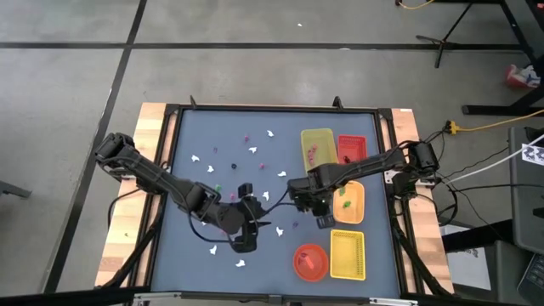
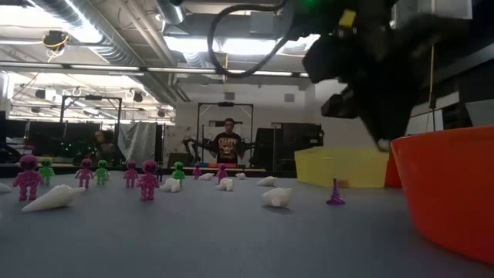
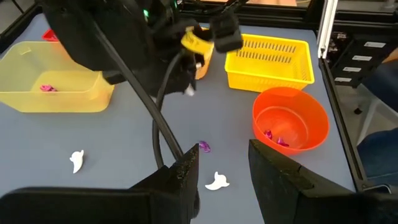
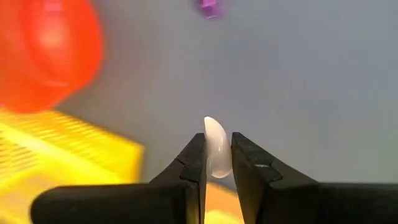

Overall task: Sort Halloween decoration
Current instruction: Put the white ghost toy into the yellow box

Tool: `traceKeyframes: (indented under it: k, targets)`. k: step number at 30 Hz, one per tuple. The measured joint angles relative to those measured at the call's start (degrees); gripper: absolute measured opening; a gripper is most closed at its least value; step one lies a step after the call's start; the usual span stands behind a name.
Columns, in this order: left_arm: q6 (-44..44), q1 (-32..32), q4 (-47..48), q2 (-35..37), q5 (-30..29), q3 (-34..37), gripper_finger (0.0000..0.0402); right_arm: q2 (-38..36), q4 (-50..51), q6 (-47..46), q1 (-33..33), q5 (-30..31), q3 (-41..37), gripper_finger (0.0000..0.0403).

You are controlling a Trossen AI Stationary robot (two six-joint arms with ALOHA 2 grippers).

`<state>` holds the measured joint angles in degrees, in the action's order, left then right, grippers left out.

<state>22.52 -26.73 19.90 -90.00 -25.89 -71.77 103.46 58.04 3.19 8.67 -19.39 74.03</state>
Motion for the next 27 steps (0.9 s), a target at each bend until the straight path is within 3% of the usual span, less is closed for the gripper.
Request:
traceKeyframes:
  k: [5,8,18,27]
  targets:
    - [-0.01,-1.15,0.0,0.0,0.02,0.0,0.0124,-0.02,1.21,-4.42,0.61,-10.45,1.23,0.0056]
    - [-0.02,-2.03,0.0,0.0,0.04,0.0,0.0124,-0.02,2.21,-5.07,2.09,-13.26,1.21,0.0056]
    - [0.15,-5.09,0.0,0.0,0.05,0.0,0.0124,-0.02,8.18,-5.12,11.37,-12.38,1.21,0.0056]
    - [7.74,-7.58,0.15,0.0,0.07,0.0,0.0124,-0.04,8.01,-5.11,18.15,-9.66,1.21,0.0056]
